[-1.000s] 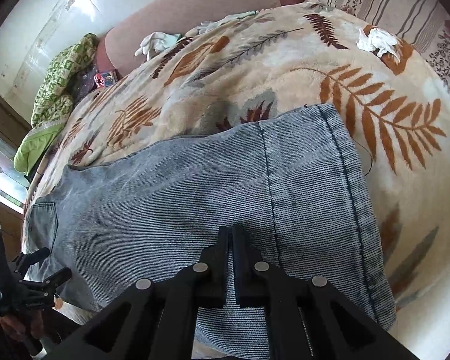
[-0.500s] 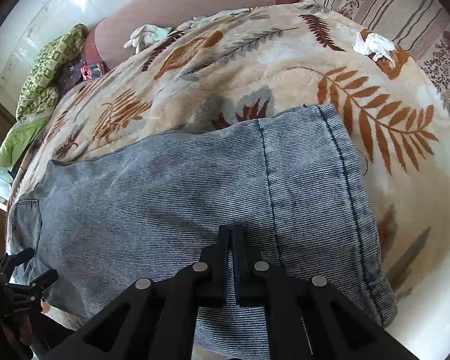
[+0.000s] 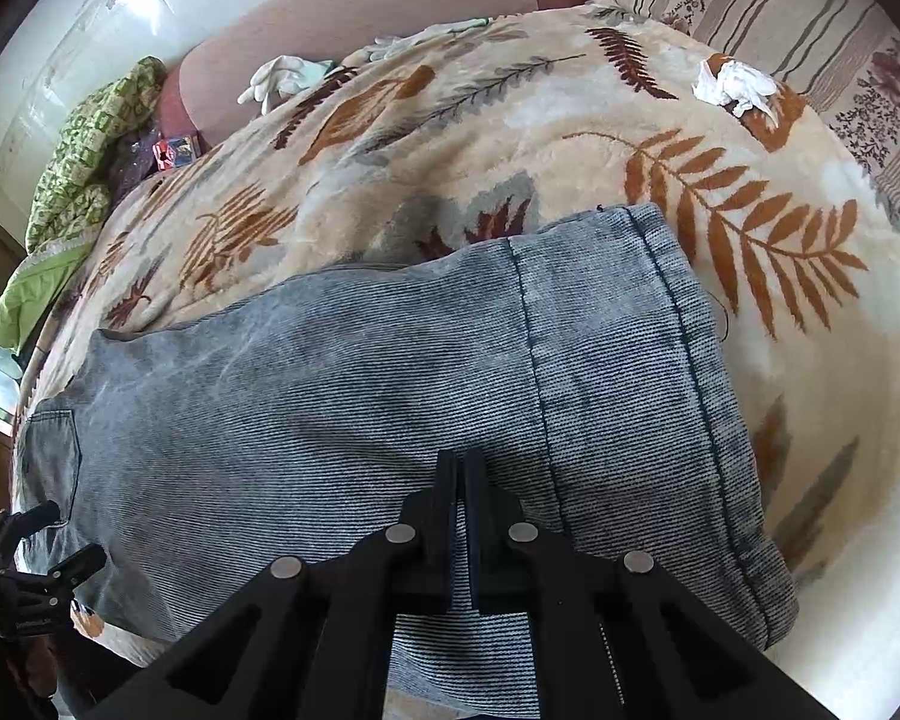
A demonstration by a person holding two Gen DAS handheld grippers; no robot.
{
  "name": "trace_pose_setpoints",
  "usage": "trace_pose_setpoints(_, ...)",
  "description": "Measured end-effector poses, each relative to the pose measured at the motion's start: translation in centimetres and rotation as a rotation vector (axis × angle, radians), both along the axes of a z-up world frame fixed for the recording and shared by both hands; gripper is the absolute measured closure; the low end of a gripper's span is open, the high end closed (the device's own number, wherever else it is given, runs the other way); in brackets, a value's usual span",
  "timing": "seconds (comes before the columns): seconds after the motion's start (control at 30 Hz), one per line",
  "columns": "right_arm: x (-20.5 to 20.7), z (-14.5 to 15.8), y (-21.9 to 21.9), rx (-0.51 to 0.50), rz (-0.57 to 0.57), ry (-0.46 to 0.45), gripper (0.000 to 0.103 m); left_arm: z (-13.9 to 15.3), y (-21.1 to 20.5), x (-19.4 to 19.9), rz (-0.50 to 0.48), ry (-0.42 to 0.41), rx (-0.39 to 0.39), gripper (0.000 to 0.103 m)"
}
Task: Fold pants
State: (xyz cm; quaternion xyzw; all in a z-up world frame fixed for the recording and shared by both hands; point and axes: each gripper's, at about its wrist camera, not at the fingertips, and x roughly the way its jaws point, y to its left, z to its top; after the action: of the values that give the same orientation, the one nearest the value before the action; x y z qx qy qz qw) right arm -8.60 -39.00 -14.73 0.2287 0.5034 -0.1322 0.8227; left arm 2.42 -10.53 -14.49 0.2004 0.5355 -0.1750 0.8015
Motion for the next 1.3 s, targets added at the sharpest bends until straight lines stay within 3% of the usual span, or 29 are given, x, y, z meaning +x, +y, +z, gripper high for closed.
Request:
trace_pose_setpoints(0.13, 0.0, 0.0, -0.1, 0.007, -0.003, -0.001, 0.098, -1.1, 0.6, 1.0, 0.018, 0.027, -0.016, 0.0)
trace_pose_setpoints(0.3, -0.1, -0.1, -0.4, 0.029, -0.007, -0.005, 0.098, -1.3, 1.3, 0.3, -0.017, -0.032, -0.057, 0.0)
trace_pose_setpoints(0.4, -0.2, -0.1, -0.5, 0.043, -0.009, -0.009, 0.098, -1.0, 1.0, 0.9, -0.006, 0.006, -0.033, 0.0)
trace_pose_setpoints(0.67, -0.3, 0.0, -0.7, 0.06, -0.011, -0.017, 0.098, 1.5, -1.7, 0.4, -0.048, -0.027, -0.043, 0.0)
trace_pose_setpoints(0.93, -0.7, 0.0, -0.9, 0.077, -0.01, -0.027, 0.098, -0.7, -6.3, -0.1, -0.142, 0.033, -0.004, 0.0)
trace_pose_setpoints(1.07, -0.8, 0.0, -1.1, 0.099, -0.011, -0.032, 0.098, -1.1, -5.6, -0.1, -0.143, 0.028, -0.063, 0.0)
trace_pose_setpoints(1.3, -0.8, -0.1, -1.1, 0.107, -0.018, -0.039, 0.098, 0.5, -3.9, -0.2, -0.117, 0.031, -0.08, 0.0)
